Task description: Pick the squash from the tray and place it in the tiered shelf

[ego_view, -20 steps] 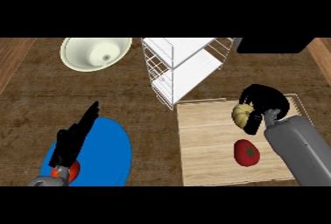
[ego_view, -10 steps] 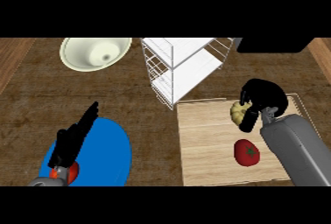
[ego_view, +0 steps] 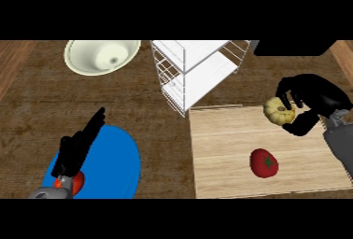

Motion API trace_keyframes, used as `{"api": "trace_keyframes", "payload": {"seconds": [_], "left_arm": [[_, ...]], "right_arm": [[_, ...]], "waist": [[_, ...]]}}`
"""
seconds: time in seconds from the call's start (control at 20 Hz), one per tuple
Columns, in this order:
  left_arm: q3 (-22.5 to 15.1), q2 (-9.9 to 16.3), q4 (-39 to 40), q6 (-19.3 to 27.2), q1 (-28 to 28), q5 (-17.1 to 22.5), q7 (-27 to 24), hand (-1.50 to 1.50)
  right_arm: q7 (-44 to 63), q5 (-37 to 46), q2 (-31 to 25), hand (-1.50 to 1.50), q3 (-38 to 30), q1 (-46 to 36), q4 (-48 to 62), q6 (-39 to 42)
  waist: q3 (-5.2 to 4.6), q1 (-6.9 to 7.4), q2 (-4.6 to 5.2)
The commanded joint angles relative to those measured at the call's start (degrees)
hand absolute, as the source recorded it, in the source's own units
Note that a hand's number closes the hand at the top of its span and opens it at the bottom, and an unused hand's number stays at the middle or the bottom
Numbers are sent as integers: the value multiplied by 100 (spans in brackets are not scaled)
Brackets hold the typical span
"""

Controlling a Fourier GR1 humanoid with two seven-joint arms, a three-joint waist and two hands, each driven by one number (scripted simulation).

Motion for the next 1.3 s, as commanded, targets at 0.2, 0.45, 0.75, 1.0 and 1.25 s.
{"api": "trace_keyframes", "payload": {"seconds": [0.2,0.45,0.75,1.0,1.25], "left_arm": [[-41,-180,349,109,173,-197,-322,0],[119,5,-133,-106,172,83,168,0],[-7,-61,-19,-98,154,-195,37,0],[-35,-157,-192,-137,192,-179,159,0],[163,-91,51,-164,-87,-149,144,0]], "right_arm": [[-1412,-224,-474,150,-961,-317,104,-604],[-1147,-1533,-328,150,-2036,-855,-145,-124],[-671,-1252,69,150,-1962,-2176,852,-242],[-351,-782,340,150,-1770,-3096,1473,-556],[-250,-529,589,150,-1859,-4237,2795,-846]], "waist": [[-29,-15,-2],[-28,-37,-44],[-31,92,6],[-31,107,4],[-33,152,31]]}}
